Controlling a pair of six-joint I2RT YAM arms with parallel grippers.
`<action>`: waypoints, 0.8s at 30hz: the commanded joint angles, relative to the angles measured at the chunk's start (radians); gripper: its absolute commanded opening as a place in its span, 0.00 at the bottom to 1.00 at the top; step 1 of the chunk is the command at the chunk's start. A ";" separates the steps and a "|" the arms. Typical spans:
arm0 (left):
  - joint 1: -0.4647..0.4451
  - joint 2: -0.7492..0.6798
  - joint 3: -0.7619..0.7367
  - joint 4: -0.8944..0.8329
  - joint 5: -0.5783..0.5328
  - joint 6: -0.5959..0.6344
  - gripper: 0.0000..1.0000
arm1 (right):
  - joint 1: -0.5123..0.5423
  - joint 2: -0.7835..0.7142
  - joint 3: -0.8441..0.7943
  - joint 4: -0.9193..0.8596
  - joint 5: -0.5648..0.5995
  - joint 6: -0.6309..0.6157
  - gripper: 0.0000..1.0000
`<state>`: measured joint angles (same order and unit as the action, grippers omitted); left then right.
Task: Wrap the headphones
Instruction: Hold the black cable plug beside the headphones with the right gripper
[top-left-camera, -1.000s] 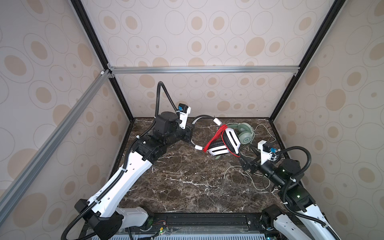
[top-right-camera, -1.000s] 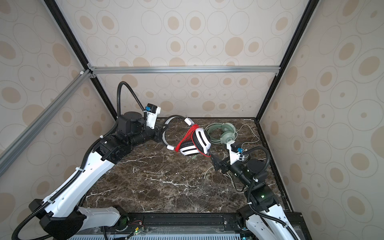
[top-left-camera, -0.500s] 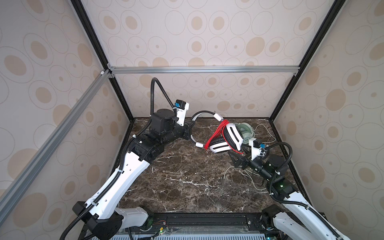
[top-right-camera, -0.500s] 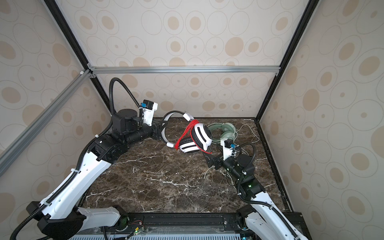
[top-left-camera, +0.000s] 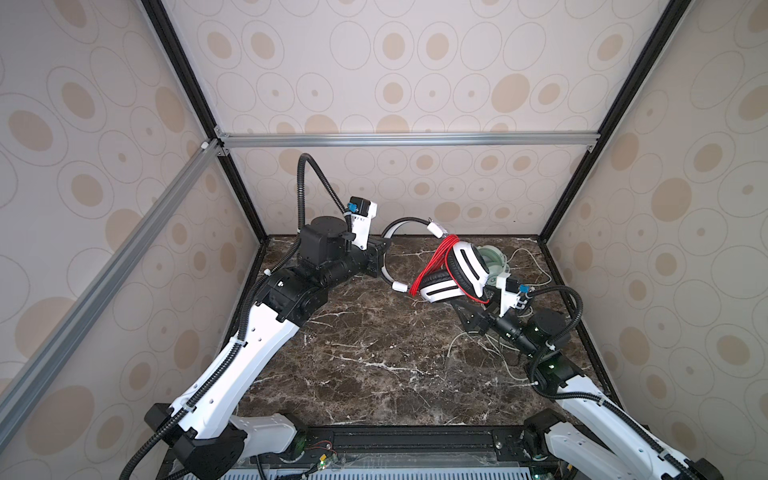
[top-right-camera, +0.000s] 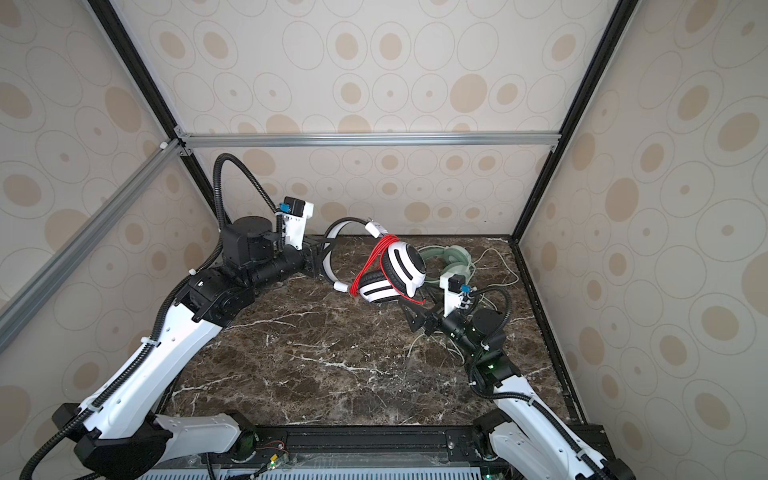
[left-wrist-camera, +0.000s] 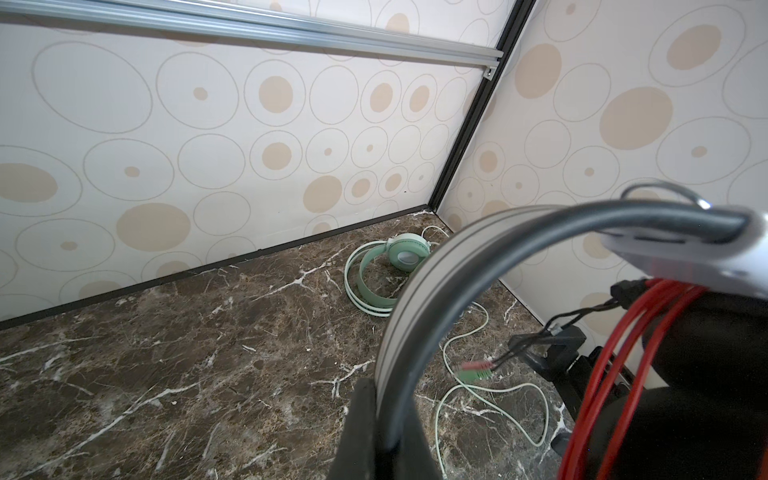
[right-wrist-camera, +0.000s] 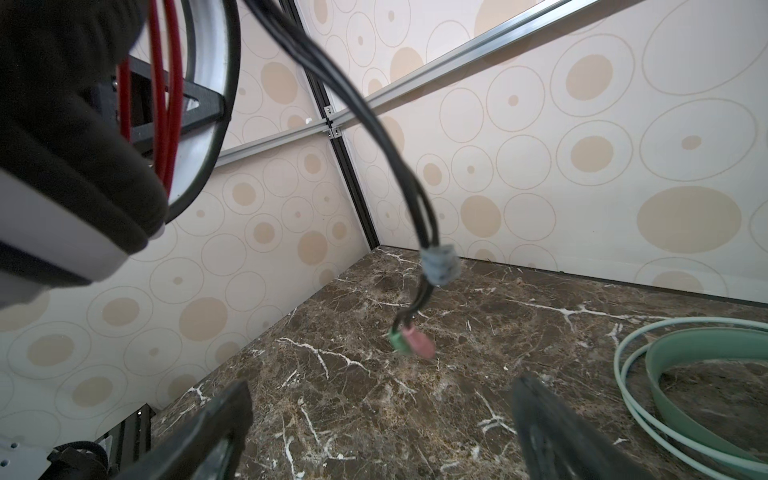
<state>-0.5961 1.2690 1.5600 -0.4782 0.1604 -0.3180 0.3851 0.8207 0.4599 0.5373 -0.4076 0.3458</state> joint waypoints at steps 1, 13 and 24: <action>0.007 -0.007 0.056 0.112 0.037 -0.059 0.00 | -0.005 0.020 0.002 0.050 0.039 0.015 0.99; 0.007 0.004 0.043 0.132 0.059 -0.069 0.00 | -0.005 0.138 0.049 0.111 -0.095 0.028 0.98; 0.006 0.008 0.041 0.138 0.069 -0.076 0.00 | -0.004 0.164 0.042 0.190 -0.155 0.061 0.99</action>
<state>-0.5957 1.2850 1.5600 -0.4488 0.2012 -0.3408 0.3847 0.9779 0.4755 0.6758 -0.5255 0.3889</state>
